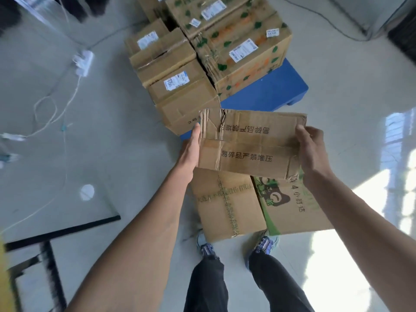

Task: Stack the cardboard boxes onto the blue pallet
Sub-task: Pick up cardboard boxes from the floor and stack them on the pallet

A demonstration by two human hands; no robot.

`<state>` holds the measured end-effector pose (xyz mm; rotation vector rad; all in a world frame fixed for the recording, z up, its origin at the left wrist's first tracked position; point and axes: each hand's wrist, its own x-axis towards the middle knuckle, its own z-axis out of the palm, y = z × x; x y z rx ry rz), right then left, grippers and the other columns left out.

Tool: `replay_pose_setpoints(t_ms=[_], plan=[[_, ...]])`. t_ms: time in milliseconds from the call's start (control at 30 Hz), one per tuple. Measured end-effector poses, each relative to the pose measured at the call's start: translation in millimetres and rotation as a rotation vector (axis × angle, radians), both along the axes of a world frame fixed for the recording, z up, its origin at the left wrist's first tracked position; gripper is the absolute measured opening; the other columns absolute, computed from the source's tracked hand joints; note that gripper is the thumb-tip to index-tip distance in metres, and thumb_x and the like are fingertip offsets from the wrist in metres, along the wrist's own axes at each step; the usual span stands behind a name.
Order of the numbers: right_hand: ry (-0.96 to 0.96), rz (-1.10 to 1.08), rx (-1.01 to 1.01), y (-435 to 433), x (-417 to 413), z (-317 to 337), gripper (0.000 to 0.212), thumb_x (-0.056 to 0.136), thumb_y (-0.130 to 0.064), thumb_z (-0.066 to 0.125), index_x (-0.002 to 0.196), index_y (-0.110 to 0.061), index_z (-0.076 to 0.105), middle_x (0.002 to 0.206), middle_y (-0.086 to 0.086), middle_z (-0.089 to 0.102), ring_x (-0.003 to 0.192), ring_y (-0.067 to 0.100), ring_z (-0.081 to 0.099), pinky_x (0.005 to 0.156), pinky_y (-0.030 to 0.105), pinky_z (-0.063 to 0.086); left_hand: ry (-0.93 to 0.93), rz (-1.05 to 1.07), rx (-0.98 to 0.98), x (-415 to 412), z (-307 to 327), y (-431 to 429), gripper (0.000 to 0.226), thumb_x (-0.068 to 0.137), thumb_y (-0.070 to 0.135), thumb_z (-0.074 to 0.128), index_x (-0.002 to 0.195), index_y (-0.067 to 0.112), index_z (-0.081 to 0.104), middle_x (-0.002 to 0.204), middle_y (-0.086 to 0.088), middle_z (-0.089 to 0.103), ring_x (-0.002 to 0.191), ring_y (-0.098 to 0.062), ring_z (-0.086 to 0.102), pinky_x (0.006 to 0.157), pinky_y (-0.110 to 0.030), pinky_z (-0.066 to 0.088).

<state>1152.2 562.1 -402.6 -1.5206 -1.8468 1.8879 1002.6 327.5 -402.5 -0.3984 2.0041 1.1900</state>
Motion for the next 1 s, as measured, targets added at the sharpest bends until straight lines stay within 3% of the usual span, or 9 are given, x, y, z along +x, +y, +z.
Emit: replay_pose_setpoints(t_ms=[67,133,200,267,500,600,733,833,1000], plan=[[0.021,0.093,0.008,-1,-42,-3,0.046,0.102,-0.053,0.049,0.135,-0.022,0.047,0.130,0.004,0.059,0.108,0.018,0.059,0.082,0.035,0.045,-0.001,0.054,0.029,-19,-5,-18,0.081,0.095,0.080,0.033,0.159,0.030,0.038,0.163,0.001,0.039,0.147,-0.020,0.038,0.120,-0.051,0.032],[0.028,0.173,0.014,-5,-82,-8,0.050,0.104,-0.051,0.049,0.142,-0.020,0.048,0.132,0.005,0.060,0.106,0.016,0.060,0.082,0.033,0.047,-0.017,0.134,0.027,-37,-11,-35,0.076,0.092,0.081,0.039,0.145,0.029,0.053,0.135,0.005,0.062,0.122,-0.016,0.058,0.098,-0.041,0.048],[0.009,0.256,0.028,-9,-122,-21,0.053,0.104,-0.052,0.049,0.146,-0.020,0.049,0.136,0.007,0.059,0.117,0.025,0.060,0.096,0.042,0.049,-0.044,0.185,0.046,-57,-20,-49,0.054,0.091,0.081,0.043,0.109,0.036,0.065,0.099,0.013,0.068,0.095,-0.011,0.065,0.074,-0.033,0.050],[-0.025,0.307,0.036,-14,-160,-37,0.055,0.102,-0.055,0.050,0.149,-0.025,0.050,0.142,0.008,0.058,0.126,0.030,0.057,0.108,0.049,0.046,-0.072,0.212,0.071,-78,-37,-62,0.045,0.091,0.081,0.044,0.093,0.038,0.060,0.092,0.011,0.068,0.092,-0.013,0.067,0.071,-0.033,0.051],[-0.112,0.338,0.036,-29,-254,-103,0.040,0.096,-0.050,0.059,0.134,-0.039,0.065,0.123,-0.003,0.070,0.104,0.020,0.068,0.102,0.046,0.055,-0.147,0.183,0.090,-134,-111,-88,0.078,0.088,0.085,0.040,0.145,0.033,0.052,0.132,0.001,0.062,0.125,-0.024,0.059,0.104,-0.052,0.047],[-0.159,0.331,0.029,-37,-274,-129,0.035,0.093,-0.051,0.062,0.127,-0.043,0.069,0.115,-0.007,0.073,0.100,0.020,0.071,0.095,0.041,0.058,-0.184,0.165,0.104,-145,-138,-97,0.079,0.091,0.084,0.035,0.150,0.033,0.048,0.126,0.003,0.064,0.124,-0.025,0.059,0.108,-0.053,0.043],[-0.202,0.336,0.010,-44,-284,-160,0.022,0.090,-0.049,0.065,0.110,-0.049,0.073,0.102,-0.011,0.076,0.091,0.017,0.073,0.082,0.037,0.060,-0.242,0.197,0.139,-144,-170,-108,0.080,0.091,0.085,0.035,0.155,0.039,0.039,0.145,0.001,0.056,0.129,-0.023,0.055,0.102,-0.052,0.045],[-0.238,0.335,-0.008,-51,-284,-180,0.018,0.092,-0.043,0.064,0.091,-0.059,0.073,0.090,-0.017,0.075,0.085,0.015,0.071,0.074,0.034,0.055,-0.272,0.226,0.180,-141,-190,-112,0.076,0.091,0.084,0.035,0.155,0.042,0.037,0.150,0.001,0.053,0.118,-0.015,0.055,0.095,-0.045,0.045],[-0.285,0.406,-0.012,-60,-300,-219,0.017,0.099,-0.031,0.059,0.097,-0.044,0.070,0.101,-0.003,0.070,0.085,0.019,0.064,0.076,0.035,0.047,-0.323,0.200,0.162,-153,-223,-116,0.083,0.089,0.086,0.036,0.160,0.045,0.025,0.170,0.006,0.026,0.153,-0.025,0.031,0.120,-0.061,0.027]])
